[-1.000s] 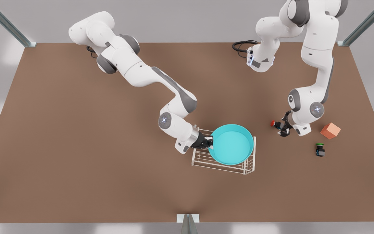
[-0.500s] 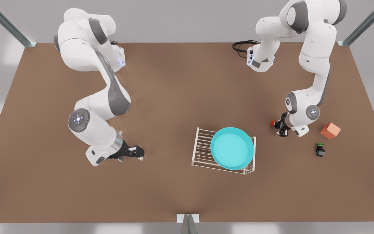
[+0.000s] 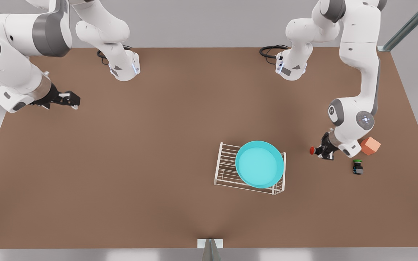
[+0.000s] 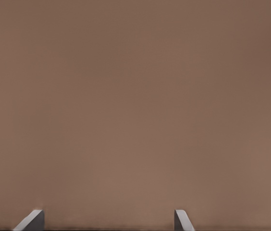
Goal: Place the plate on the shelf with right arm and place the red button switch in the plate with left arm
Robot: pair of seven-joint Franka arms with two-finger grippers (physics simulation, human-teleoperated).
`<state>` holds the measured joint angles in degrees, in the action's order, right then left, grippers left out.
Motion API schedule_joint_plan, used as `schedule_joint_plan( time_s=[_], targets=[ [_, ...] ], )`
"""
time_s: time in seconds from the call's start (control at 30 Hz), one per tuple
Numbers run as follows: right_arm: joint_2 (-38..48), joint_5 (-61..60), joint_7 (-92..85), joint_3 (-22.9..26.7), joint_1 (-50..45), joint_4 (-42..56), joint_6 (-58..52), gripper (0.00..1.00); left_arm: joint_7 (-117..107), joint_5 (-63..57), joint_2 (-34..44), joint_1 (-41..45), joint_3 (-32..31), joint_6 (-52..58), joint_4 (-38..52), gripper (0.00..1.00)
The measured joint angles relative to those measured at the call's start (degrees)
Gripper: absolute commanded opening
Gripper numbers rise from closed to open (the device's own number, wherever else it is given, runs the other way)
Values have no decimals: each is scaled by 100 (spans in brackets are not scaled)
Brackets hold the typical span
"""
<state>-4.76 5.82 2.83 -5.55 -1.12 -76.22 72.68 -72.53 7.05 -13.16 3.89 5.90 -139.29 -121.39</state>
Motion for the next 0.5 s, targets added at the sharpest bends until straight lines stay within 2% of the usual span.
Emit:
schedule_joint_plan(
  time_s=[0.17, 0.3, 0.37, 0.5],
  targets=[
    [6, -47, -267, 41, -72, -19, -88, 100, -671, 89, 61, 762, -19, 1545, 1838, 46],
    [13, -63, -436, 66, -59, -51, -121, 100, -1199, -48, -707, 1673, -275, 2344, 2846, 46],
    [13, -66, -508, 72, -41, -59, -131, 100, -1432, -174, -1142, 1893, -370, 2511, 3188, 46],
    [6, -88, -631, 111, -48, -95, -143, 100, -1829, -271, -1354, 1873, -427, 2558, 3281, 47]
  ],
)
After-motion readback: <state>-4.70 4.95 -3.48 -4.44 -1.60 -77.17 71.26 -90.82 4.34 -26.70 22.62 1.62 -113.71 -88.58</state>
